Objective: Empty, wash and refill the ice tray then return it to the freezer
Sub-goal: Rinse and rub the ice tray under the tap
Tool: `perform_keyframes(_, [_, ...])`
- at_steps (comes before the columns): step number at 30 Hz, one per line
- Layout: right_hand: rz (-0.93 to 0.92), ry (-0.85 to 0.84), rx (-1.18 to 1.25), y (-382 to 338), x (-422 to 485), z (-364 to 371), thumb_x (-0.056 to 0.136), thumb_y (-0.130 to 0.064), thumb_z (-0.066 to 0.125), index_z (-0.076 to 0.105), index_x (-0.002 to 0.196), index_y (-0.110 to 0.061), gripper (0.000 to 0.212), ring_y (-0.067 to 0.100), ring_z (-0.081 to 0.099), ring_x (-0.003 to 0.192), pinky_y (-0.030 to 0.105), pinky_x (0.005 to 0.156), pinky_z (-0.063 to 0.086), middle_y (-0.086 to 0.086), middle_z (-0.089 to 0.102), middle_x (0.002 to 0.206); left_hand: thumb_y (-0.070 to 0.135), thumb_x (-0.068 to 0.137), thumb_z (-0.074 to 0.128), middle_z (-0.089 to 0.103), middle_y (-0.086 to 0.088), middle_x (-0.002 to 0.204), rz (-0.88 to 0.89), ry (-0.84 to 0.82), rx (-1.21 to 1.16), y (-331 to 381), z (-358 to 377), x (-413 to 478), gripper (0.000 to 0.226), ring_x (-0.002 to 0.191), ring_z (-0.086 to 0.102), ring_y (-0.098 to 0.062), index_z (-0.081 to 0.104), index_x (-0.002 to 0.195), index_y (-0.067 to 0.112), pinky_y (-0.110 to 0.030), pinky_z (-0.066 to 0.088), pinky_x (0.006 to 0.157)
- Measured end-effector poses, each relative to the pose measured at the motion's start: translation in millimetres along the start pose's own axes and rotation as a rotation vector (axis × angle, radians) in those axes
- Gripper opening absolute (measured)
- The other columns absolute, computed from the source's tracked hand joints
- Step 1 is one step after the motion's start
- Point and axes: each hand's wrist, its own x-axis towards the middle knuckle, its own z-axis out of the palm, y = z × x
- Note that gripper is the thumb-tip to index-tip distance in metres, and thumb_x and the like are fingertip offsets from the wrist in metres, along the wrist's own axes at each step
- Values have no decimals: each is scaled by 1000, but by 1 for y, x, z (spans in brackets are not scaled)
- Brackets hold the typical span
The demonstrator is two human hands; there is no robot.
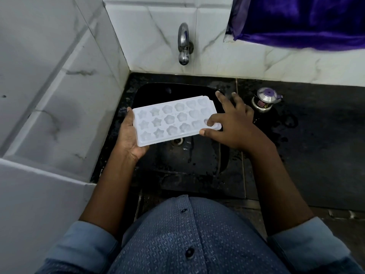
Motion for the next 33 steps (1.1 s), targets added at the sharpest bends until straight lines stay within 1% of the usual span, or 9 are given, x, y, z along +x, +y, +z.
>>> perform_keyframes(5, [16, 27, -28, 1, 1, 0, 91, -73, 59, 74, 113, -39, 43, 32, -15, 160, 60, 123, -3, -3, -1, 177, 68, 107, 24, 73, -14, 131, 2, -13, 2, 0, 1, 0, 73, 114, 74, -32, 64, 137, 16, -49, 59, 87])
perform_keyframes(10, [7, 5, -15, -2, 6, 0, 90, -76, 58, 76, 102, -36, 45, 29, -14, 160, 58, 123, -4, -6, 2, 177, 68, 106, 25, 74, -13, 130, 7, -26, 4, 1, 5, -2, 72, 114, 74, -31, 63, 137, 16, -46, 61, 84])
perform_keyframes(14, [9, -4, 0, -2, 5, -2, 90, -75, 58, 76, 109, -39, 45, 28, -14, 160, 57, 123, -4, -7, 1, 176, 67, 107, 25, 76, -12, 126, 9, -18, -7, 2, 7, -3, 71, 109, 76, -30, 65, 134, 16, -45, 64, 77])
perform_keyframes(16, [16, -13, 6, -2, 4, -4, 90, -75, 58, 77, 106, -39, 44, 27, -14, 160, 57, 122, -5, -7, 2, 176, 67, 107, 25, 76, -13, 124, 6, -19, -8, 2, 7, -4, 71, 107, 77, -30, 65, 133, 15, -44, 65, 75])
perform_keyframes(18, [20, 2, -6, -1, 3, -5, 91, -75, 57, 78, 102, -38, 44, 28, -14, 160, 57, 122, -5, -7, 3, 176, 67, 107, 25, 77, -12, 123, 5, -15, -5, 1, 7, -5, 70, 107, 77, -30, 66, 132, 16, -44, 64, 76])
perform_keyframes(21, [19, 29, -34, 0, 2, -5, 93, -73, 56, 76, 111, -38, 45, 30, -13, 160, 59, 123, -5, -3, 3, 177, 67, 107, 24, 77, -11, 122, 12, -9, -3, 0, 8, -6, 69, 106, 77, -29, 67, 130, 16, -45, 62, 80])
perform_keyframes(23, [15, 25, -46, 0, 2, -4, 92, -73, 56, 75, 115, -37, 46, 31, -14, 160, 59, 123, -5, -2, 3, 177, 67, 107, 24, 77, -12, 124, 12, -12, -9, 0, 8, -6, 70, 108, 77, -30, 67, 130, 16, -45, 63, 79])
perform_keyframes(28, [16, 1, -9, -3, 1, -1, 91, -75, 57, 75, 101, -36, 43, 30, -15, 160, 58, 123, -6, -4, 3, 177, 68, 107, 25, 75, -13, 128, 11, -19, -1, 0, 6, -6, 71, 111, 75, -31, 65, 134, 16, -48, 58, 87])
perform_keyframes(33, [0, 24, 17, -1, -3, -2, 91, -74, 57, 75, 111, -42, 42, 29, -14, 160, 57, 123, -7, -5, 4, 177, 67, 107, 26, 75, -13, 127, 11, -12, -21, 0, 5, -7, 70, 110, 76, -31, 66, 132, 16, -46, 64, 79])
